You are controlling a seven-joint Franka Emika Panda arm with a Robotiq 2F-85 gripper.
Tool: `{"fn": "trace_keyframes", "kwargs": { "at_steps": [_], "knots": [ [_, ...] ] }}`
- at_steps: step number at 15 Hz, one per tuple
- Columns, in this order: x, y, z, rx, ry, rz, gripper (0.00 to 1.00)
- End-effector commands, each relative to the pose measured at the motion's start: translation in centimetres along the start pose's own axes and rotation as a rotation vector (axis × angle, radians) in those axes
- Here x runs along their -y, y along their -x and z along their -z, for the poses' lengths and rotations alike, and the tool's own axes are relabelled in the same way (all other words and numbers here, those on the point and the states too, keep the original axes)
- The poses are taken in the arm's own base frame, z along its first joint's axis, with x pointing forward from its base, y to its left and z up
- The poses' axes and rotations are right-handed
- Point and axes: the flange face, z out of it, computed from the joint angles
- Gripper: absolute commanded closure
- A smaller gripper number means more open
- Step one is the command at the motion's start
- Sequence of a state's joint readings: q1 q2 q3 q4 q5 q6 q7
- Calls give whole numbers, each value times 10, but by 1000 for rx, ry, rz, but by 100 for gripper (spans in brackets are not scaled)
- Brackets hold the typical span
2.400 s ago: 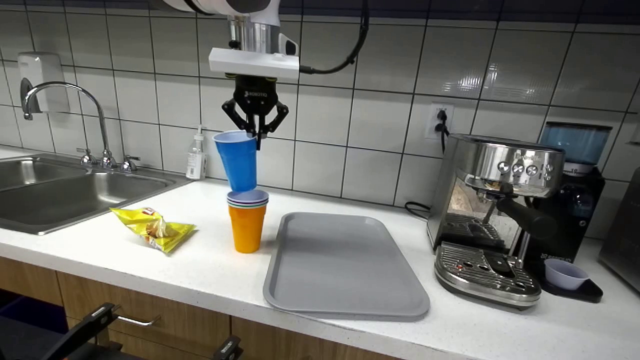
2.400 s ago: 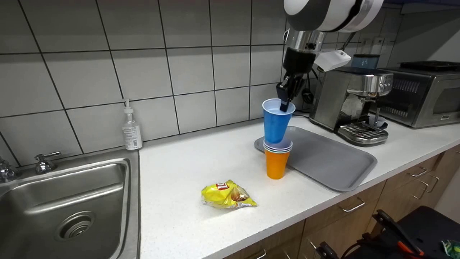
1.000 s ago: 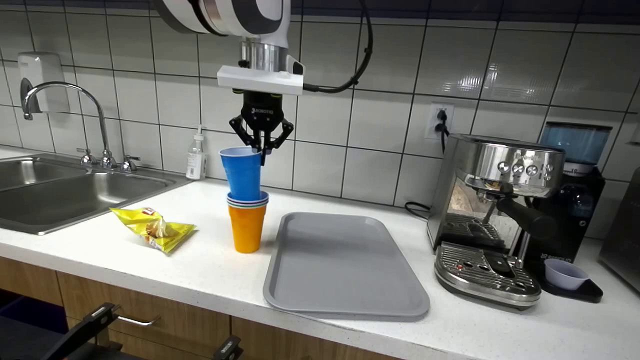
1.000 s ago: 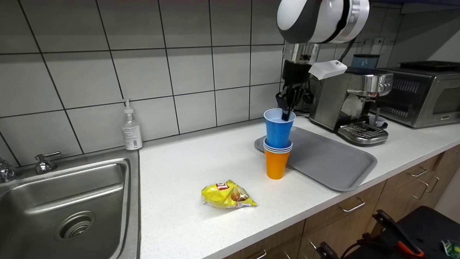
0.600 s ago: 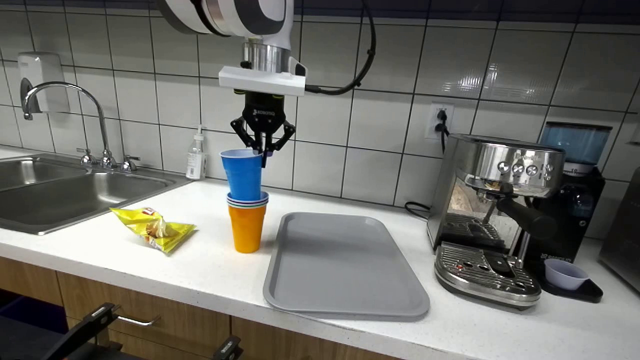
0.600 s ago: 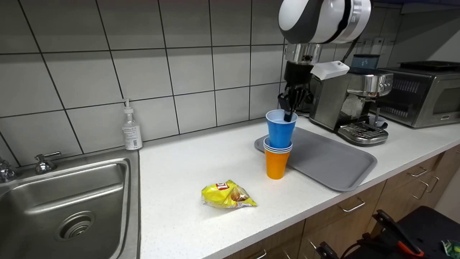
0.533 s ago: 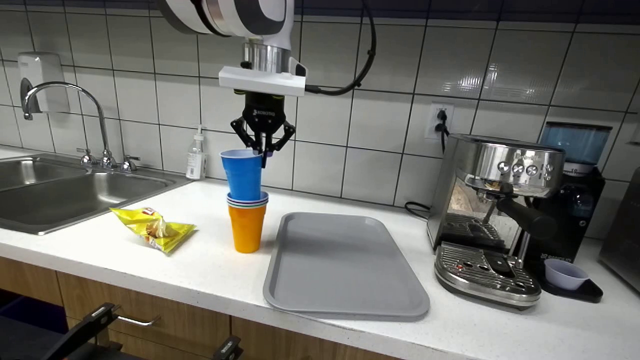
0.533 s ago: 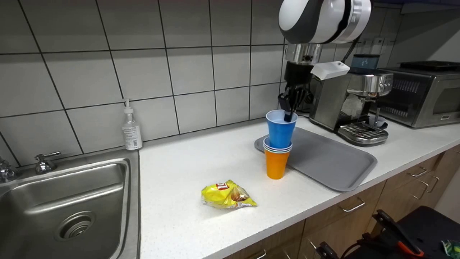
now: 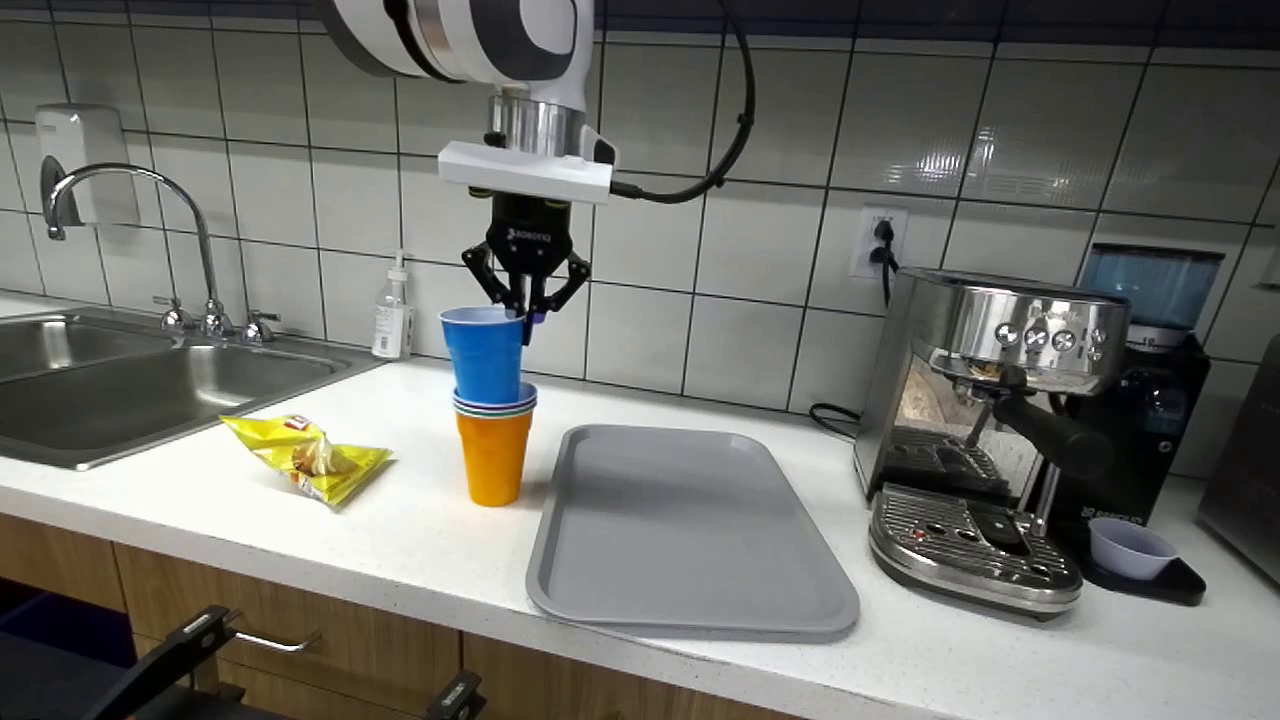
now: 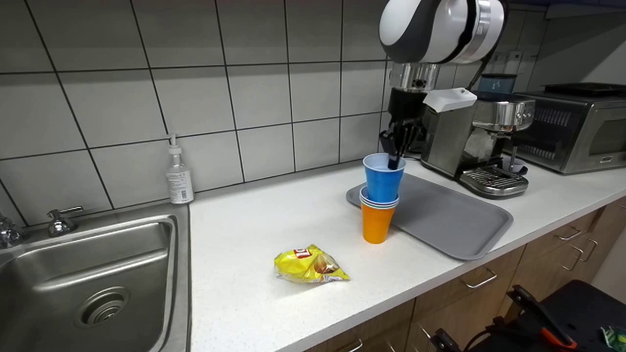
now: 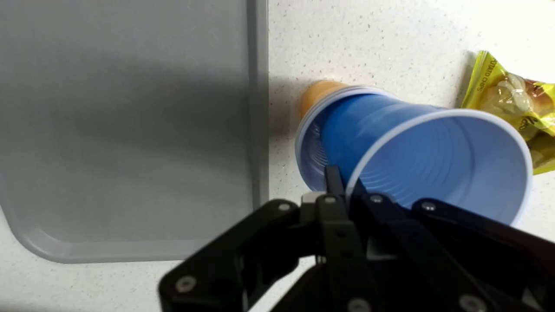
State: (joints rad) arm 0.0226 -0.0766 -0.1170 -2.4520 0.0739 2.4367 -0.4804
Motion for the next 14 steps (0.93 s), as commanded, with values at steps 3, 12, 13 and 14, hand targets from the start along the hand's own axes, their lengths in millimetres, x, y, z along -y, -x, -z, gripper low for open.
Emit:
{"fn": "trace_keyframes", "kwargs": {
  "at_steps": [3,12,13,14],
  "knots": [
    [-5,-1,-4,12,-16,-39,99],
    [-11,-1,-17,29,-19,-61,99],
    [-11,-2,-18,31,-19,-64,99],
    [-11,-2,-20,34,-20,-66,99]
  ]
}}
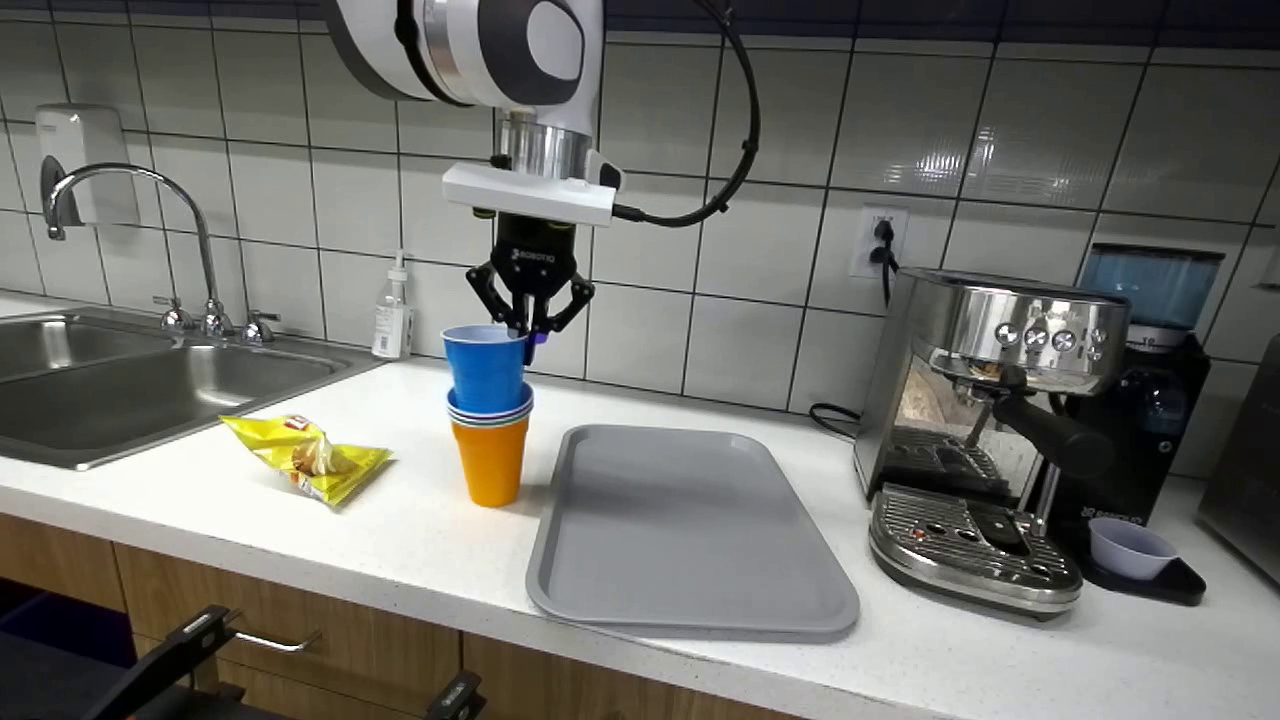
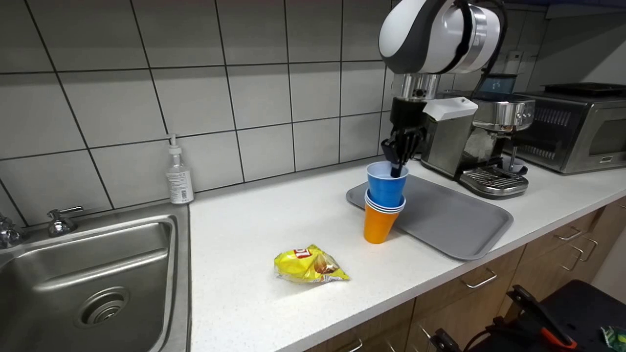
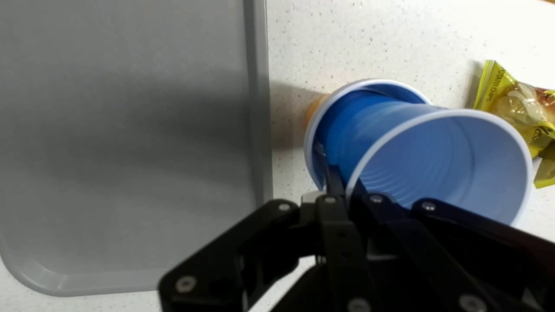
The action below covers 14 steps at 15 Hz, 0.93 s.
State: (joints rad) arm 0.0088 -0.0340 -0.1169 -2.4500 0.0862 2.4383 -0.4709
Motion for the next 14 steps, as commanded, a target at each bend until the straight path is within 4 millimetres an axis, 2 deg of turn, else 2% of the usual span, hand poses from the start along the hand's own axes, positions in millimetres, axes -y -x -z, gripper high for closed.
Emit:
{"fn": "trace_keyframes", "kwargs": {
  "at_steps": [1,11,12,13,14],
  "knots": [
    [-5,-6,-2,3,-4,-34,99],
    [-6,-12,-12,11,3,-52,99],
    [-5,-12,-12,11,4,-50,93],
    [-5,-13,-12,11,7,-51,70],
    [-5,-13,-12,11,6,-50,68]
  ]
}}
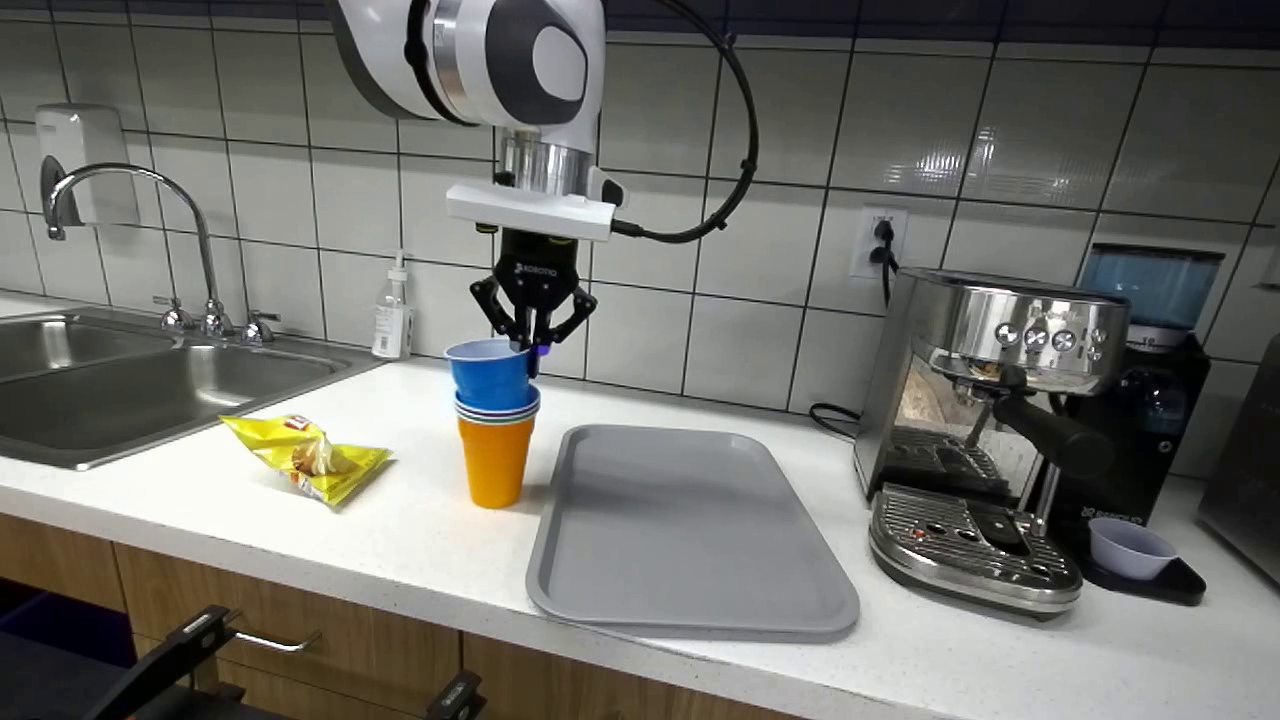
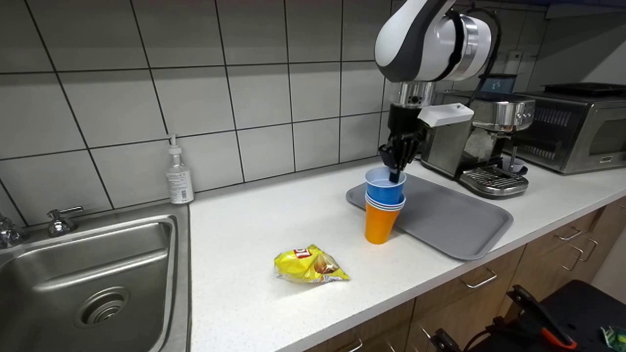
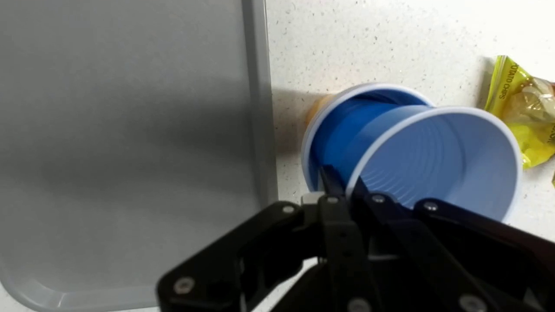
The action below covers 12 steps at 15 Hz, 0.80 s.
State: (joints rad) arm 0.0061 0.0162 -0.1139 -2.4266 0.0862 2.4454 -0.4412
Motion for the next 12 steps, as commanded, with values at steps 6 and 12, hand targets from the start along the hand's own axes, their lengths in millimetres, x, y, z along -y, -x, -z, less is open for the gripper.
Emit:
{"fn": "trace_keyframes", "kwargs": {
  "at_steps": [6,12],
  "knots": [
    [3,-8,4,-18,13,-7,30],
    [8,-7,7,-31,32,12,0]
  ]
}}
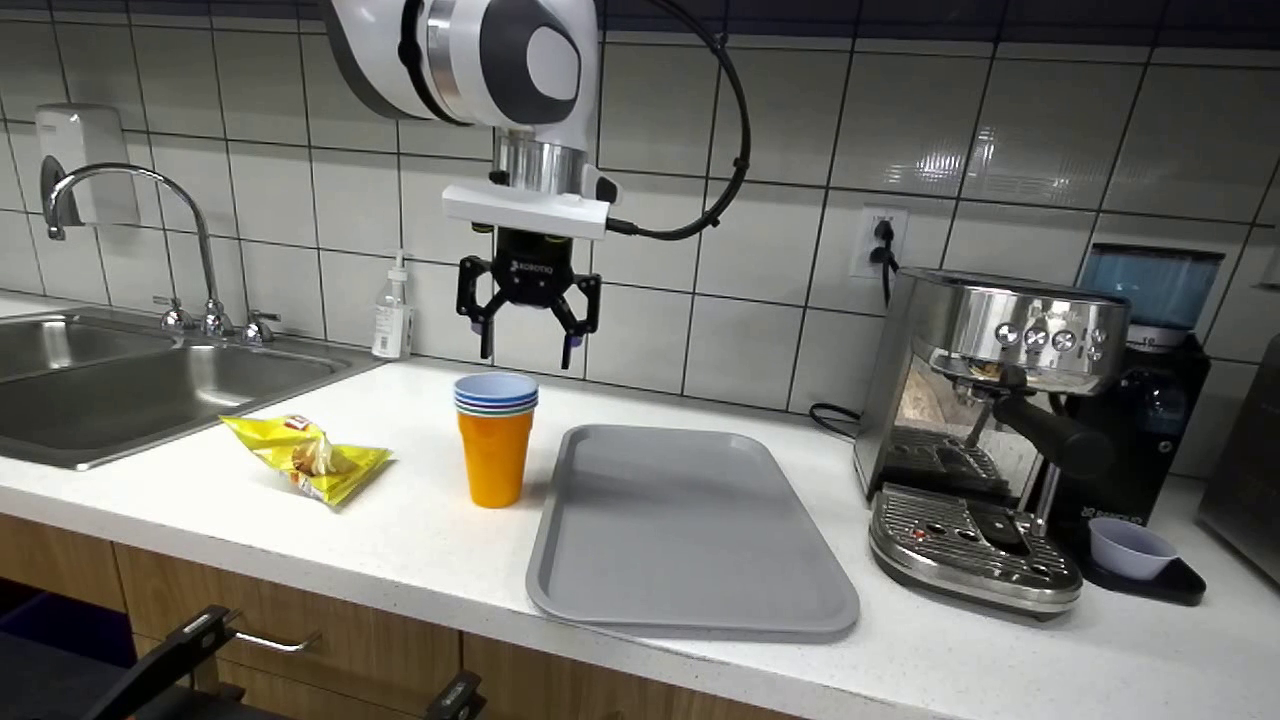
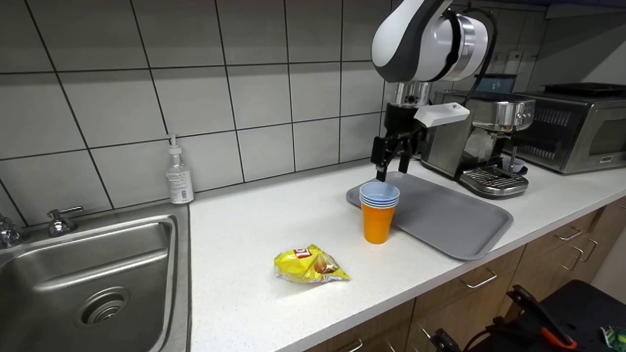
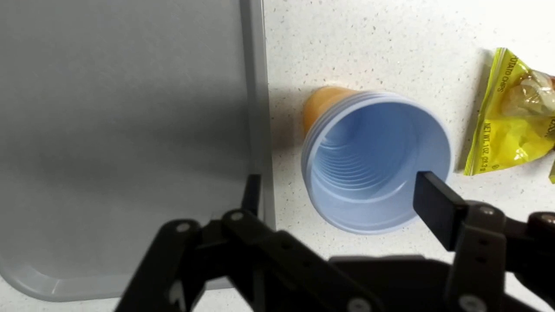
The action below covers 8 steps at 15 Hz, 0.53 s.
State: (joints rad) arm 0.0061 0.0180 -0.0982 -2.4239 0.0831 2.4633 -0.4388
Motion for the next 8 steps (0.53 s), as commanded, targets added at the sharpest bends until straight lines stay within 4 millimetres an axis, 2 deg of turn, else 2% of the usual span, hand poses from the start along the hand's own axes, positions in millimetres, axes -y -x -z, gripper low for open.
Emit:
{"fn": "trace_keyframes", "kwargs": {
  "at_steps": [1,8],
  "knots": [
    [3,-2,5,-19,29,0,0],
    [11,-1,7,-55,90,35,0]
  ]
}}
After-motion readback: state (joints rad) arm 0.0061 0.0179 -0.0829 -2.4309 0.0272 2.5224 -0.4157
